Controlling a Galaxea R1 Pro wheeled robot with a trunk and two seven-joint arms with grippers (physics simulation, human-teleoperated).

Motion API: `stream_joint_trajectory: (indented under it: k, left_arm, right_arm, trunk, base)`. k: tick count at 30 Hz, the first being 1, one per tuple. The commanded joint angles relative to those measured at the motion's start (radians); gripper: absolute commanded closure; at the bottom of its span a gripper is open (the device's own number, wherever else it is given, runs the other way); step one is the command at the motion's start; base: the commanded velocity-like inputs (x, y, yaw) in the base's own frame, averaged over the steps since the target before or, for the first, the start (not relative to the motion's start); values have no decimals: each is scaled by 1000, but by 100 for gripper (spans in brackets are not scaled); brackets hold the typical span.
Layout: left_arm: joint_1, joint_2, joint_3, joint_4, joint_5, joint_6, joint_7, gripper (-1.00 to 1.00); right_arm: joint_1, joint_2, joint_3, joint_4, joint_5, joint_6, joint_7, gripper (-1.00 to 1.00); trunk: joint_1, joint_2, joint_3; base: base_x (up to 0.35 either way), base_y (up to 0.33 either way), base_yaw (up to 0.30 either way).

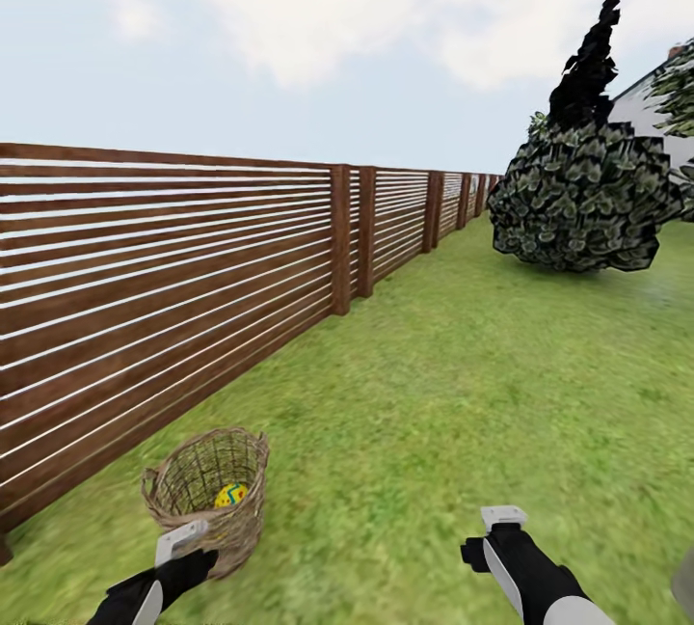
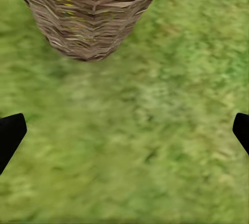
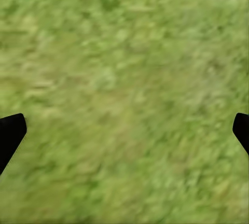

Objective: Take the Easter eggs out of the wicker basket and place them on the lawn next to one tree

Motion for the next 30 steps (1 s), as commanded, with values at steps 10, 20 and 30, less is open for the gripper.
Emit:
stream_joint_trajectory:
  k: [10,20,30]
  left_arm:
    - [-1,0,3,0,9,3,-3,-100]
    - [-1,2,8,-1,15,3,-11,-100]
    - [-1,4,9,-4,18,7,-12,-100]
  right_arm:
    - [0,0,-2,-2,1,6,0,-100]
    - [0,0,-2,-2,1,6,0,-100]
    - [0,0,-2,-2,1,6,0,-100]
  trunk:
    - [-39,70,31]
    - [-46,84,37]
    - [-46,84,37]
  base:
    - [0,0,24]
    - [42,1,0]
    - [314,77,0]
